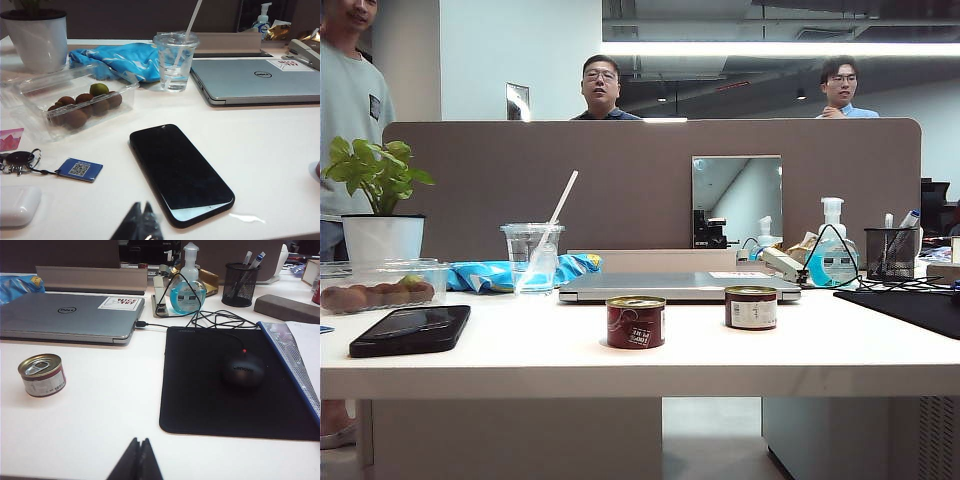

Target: Stack a can of tomatoes on the right onto the can of tomatoes on the left.

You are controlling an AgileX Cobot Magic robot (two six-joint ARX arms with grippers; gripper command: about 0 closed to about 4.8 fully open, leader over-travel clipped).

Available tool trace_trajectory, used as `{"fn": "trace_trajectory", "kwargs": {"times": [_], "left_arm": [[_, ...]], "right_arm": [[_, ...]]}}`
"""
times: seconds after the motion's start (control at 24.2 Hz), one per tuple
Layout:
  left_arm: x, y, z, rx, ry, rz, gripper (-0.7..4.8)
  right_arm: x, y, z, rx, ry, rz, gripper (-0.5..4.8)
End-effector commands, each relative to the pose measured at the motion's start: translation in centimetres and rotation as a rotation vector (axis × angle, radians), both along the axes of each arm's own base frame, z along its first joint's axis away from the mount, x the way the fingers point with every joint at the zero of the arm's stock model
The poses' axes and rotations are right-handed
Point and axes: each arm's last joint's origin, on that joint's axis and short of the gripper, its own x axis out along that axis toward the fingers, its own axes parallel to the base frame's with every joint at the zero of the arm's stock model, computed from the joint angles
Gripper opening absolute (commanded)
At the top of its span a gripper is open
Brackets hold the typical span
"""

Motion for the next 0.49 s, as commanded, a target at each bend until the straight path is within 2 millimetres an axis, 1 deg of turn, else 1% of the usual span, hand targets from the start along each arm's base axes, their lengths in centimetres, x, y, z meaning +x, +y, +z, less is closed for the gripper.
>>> {"fn": "trace_trajectory", "kwargs": {"times": [0.04, 0.25, 0.33, 0.41, 0.45, 0.49], "left_arm": [[0.0, 0.0, 0.2, 0.006, -0.012, 0.002, -0.02], [0.0, 0.0, 0.3, 0.002, -0.013, 0.002, -0.02], [-0.1, 0.0, 0.6, 0.002, -0.026, 0.001, -0.02], [-0.8, -0.1, 3.7, 0.051, -0.129, -0.054, -0.02], [-1.8, -0.3, 6.8, 0.116, -0.24, -0.12, -0.02], [-2.4, -0.3, 8.2, 0.122, -0.285, -0.125, -0.02]], "right_arm": [[0.0, 0.0, -0.1, -0.002, -0.007, -0.002, 0.0], [0.0, 0.0, -0.1, -0.003, -0.005, -0.002, 0.0], [0.0, 0.0, -0.1, -0.002, -0.007, -0.001, -0.01], [0.0, 0.0, 0.5, 0.004, -0.032, -0.002, -0.01], [-0.2, 0.0, 1.2, 0.009, -0.05, -0.001, -0.01], [-0.2, 0.0, 1.5, 0.009, -0.059, -0.001, -0.01]]}}
